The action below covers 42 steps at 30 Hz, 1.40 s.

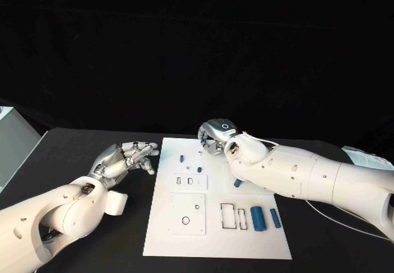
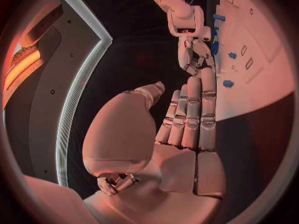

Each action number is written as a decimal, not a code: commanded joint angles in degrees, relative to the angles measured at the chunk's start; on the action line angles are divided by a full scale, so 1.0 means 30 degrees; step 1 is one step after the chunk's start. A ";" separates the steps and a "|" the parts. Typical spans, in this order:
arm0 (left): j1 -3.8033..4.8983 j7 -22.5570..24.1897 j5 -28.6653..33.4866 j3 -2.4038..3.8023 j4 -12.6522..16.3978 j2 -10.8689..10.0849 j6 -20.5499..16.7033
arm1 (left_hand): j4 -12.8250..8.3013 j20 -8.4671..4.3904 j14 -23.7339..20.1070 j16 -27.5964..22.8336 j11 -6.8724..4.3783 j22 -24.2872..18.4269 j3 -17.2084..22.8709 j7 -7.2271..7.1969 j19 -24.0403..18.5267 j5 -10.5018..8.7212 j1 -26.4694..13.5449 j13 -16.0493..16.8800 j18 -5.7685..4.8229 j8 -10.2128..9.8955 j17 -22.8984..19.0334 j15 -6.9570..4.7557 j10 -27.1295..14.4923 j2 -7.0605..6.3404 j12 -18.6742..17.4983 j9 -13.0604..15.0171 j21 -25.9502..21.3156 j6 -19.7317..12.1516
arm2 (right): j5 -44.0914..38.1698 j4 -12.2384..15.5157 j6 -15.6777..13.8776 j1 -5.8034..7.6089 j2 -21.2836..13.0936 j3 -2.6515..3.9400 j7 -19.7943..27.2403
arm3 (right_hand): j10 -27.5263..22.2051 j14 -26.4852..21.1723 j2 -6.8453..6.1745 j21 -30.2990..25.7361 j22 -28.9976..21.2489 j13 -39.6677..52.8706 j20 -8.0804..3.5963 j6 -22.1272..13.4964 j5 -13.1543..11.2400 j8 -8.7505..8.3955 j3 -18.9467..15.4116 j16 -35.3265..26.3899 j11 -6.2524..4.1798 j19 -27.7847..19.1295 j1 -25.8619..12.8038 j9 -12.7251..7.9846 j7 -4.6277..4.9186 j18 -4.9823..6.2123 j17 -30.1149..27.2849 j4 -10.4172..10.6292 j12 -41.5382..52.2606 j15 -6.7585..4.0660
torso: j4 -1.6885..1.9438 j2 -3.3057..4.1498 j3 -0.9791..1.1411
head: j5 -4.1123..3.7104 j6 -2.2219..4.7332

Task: Assemble the parts on the task board

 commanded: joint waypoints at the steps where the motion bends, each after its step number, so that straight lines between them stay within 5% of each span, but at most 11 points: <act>1: 0.0006 0.0126 -0.0003 0.0020 0.0043 0.0020 0.0418 | -0.0014 0.0032 -0.0168 0.0093 0.0036 0.0052 0.0104 -0.0003 -0.0126 0.0054 0.0045 0.0023 0.0067 -0.0108 0.0036 0.0031 -0.0048 0.0163 -0.0099 0.0032 0.0100 -0.0063 | 0.0059 0.0042 0.0539 -0.0052 -0.0072 -0.0034 0.0205 | 0.0610 0.0397 0.0019 0.0086 0.0044 0.0519 -0.0099 -0.0049 0.0039 0.0107 0.0264 0.0063 -0.0474 0.0610 -0.0064 0.0027 0.0087 -0.0361 -0.0036 -0.0346 0.0020 -0.0036 | -0.0023 0.0032 -0.0010 | 0.0014 -0.0042; 42: 0.0006 0.0115 -0.0021 0.0074 0.0015 -0.0007 0.0437 | -0.0061 0.0038 -0.0186 0.0128 0.0045 0.0124 0.0162 0.0006 -0.0198 0.0050 0.0102 0.0019 0.0070 -0.0115 0.0048 0.0035 -0.0072 0.0187 -0.0104 0.0046 0.0213 -0.0072 | 0.0134 0.0314 0.1156 -0.0106 -0.0159 -0.0105 0.0271 | 0.0619 0.0390 -0.0083 0.0097 0.0067 0.0563 -0.0082 -0.0099 -0.0006 0.0109 0.0214 0.0099 -0.0472 0.0603 -0.0276 0.0088 0.0080 -0.0362 -0.0043 -0.0349 -0.0007 -0.0026 | -0.0018 0.0142 -0.0015 | 0.0112 -0.0063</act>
